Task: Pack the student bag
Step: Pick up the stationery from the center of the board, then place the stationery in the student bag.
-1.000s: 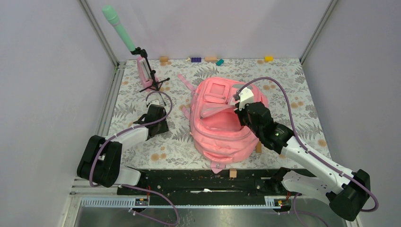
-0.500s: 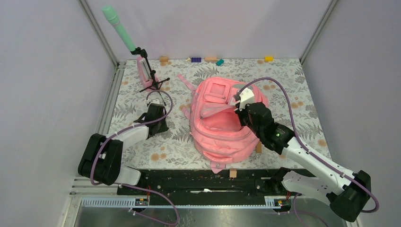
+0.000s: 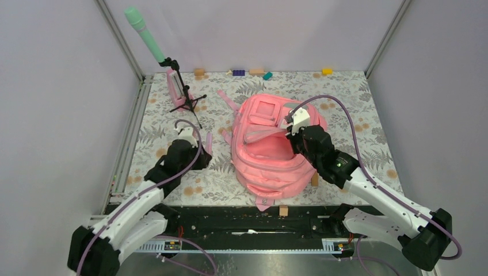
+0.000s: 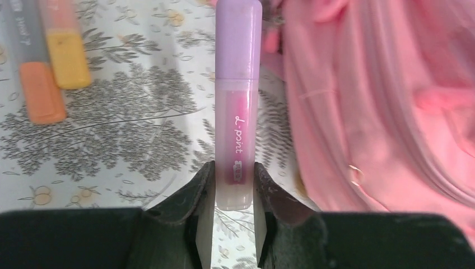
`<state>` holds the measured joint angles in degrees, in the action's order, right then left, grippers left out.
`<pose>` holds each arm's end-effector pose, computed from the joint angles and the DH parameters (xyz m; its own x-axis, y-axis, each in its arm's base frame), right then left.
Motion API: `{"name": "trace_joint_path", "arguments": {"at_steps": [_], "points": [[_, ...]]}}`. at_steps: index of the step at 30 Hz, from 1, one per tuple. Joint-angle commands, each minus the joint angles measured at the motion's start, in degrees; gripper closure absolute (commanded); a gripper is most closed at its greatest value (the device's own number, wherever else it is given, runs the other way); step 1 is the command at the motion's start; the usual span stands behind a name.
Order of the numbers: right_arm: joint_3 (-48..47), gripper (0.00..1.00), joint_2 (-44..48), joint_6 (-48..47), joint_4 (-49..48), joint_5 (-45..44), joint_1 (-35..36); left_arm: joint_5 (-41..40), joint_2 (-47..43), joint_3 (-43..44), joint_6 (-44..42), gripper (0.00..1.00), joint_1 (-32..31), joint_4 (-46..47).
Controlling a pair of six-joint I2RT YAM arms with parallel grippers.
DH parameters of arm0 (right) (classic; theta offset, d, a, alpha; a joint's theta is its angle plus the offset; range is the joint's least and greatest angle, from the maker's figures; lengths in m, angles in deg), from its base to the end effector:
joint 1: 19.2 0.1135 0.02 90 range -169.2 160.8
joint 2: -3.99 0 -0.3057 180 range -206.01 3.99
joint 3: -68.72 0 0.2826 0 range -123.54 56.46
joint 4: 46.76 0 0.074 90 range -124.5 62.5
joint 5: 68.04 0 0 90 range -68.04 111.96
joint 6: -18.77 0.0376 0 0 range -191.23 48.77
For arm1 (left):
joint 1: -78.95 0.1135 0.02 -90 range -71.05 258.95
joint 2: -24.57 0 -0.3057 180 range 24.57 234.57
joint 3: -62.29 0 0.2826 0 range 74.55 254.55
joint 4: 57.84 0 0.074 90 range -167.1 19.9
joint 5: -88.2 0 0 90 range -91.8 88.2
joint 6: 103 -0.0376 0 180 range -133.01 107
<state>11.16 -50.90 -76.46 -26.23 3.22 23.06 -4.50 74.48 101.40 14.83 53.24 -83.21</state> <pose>0.1789 0.1463 0.3431 -0.1886 -0.2880 -0.9389 -0.4295 0.8839 -0.1849 0.1727 -0.0812 0.2286 -0.6566 -0.2014 -0.7269 0.1047 0.9300 -0.3523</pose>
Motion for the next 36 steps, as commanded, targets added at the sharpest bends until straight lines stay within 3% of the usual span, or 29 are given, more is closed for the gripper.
{"name": "trace_joint_path", "arguments": {"at_steps": [1, 10, 20, 27, 32, 36], "points": [[-1.5, 1.00, 2.6, 1.0, -7.2, -1.9, -0.8, 5.1, -6.3, -0.3, 0.2, 0.97, -3.9, -1.5], [-1.4, 1.00, 2.6, 0.6, -7.4, -2.5, -0.8, 5.0, -7.5, 10.4, 0.6, 0.98, -22.4, -10.2], [-1.3, 1.00, 2.5, 0.7, -7.7, -2.0, -0.9, 9.2, 5.1, 23.5, 2.2, 0.99, -32.1, -11.0], [-0.9, 1.00, 3.1, 0.7, -7.7, -1.7, -0.9, 11.9, 18.2, 36.7, -4.4, 0.98, -33.3, -14.8], [-0.7, 1.00, 4.0, 0.8, -7.7, -1.7, -0.9, 9.4, 27.9, 46.5, -11.1, 0.98, -32.8, -24.8], [-0.4, 1.00, 4.8, 0.8, -7.7, -1.7, -0.9, 9.8, 31.2, 49.2, -14.2, 0.99, -31.9, -27.4]]}}
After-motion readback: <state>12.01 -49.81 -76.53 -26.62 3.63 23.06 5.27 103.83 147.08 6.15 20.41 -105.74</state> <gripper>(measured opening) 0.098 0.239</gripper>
